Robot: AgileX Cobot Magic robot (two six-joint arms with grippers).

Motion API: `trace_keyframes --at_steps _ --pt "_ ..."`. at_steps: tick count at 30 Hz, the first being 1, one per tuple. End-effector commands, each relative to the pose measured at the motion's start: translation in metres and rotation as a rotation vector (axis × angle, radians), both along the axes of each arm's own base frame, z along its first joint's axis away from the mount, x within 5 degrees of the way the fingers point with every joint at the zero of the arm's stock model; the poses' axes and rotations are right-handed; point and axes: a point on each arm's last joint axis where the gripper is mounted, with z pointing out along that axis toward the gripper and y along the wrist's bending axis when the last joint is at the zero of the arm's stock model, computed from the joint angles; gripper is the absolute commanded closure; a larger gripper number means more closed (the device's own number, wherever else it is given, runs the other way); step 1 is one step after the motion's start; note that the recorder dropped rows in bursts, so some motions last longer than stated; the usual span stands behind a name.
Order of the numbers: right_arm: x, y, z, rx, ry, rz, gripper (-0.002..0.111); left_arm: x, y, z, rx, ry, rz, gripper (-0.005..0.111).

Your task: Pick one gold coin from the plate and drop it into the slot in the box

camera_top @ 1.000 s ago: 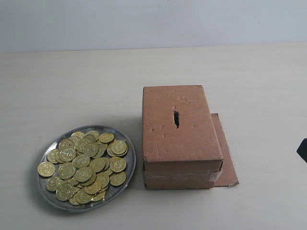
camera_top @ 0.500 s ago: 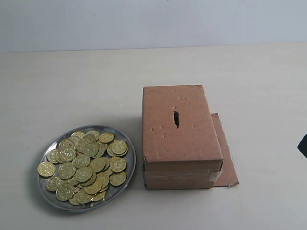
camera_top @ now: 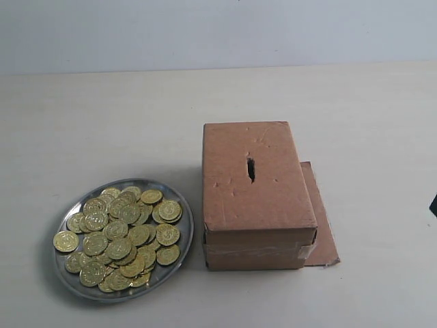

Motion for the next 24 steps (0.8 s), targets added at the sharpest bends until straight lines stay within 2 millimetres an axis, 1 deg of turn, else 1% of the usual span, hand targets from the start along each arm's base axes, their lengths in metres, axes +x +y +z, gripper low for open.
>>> trace_keyframes --at_steps 1,5,6,12,15,19,24 --pt "0.002 -0.012 -0.004 -0.042 0.003 -0.171 0.108 0.0 0.0 -0.001 0.007 -0.007 0.003 0.107" --pt "0.001 -0.022 -0.006 -0.044 0.015 -0.31 0.108 0.0 0.0 -0.001 0.007 -0.007 0.003 0.107" --pt "0.0 -0.026 -0.007 -0.057 0.017 -0.368 0.108 0.0 0.0 -0.001 0.007 -0.007 0.003 0.107" --pt "0.0 -0.032 -0.009 -0.083 0.037 -0.478 0.108 0.0 0.0 -0.001 0.007 -0.007 0.003 0.107" --pt "0.0 -0.033 -0.009 -0.073 0.042 -0.505 0.108 0.0 0.0 -0.001 0.007 -0.007 0.003 0.107" --pt "0.0 -0.033 -0.009 -0.1 0.035 -0.501 0.108 0.0 0.0 -0.001 0.007 -0.007 0.003 0.107" --pt "0.0 -0.033 -0.009 -0.089 0.039 -0.498 0.108 0.0 0.0 -0.001 0.007 -0.007 0.003 0.107"
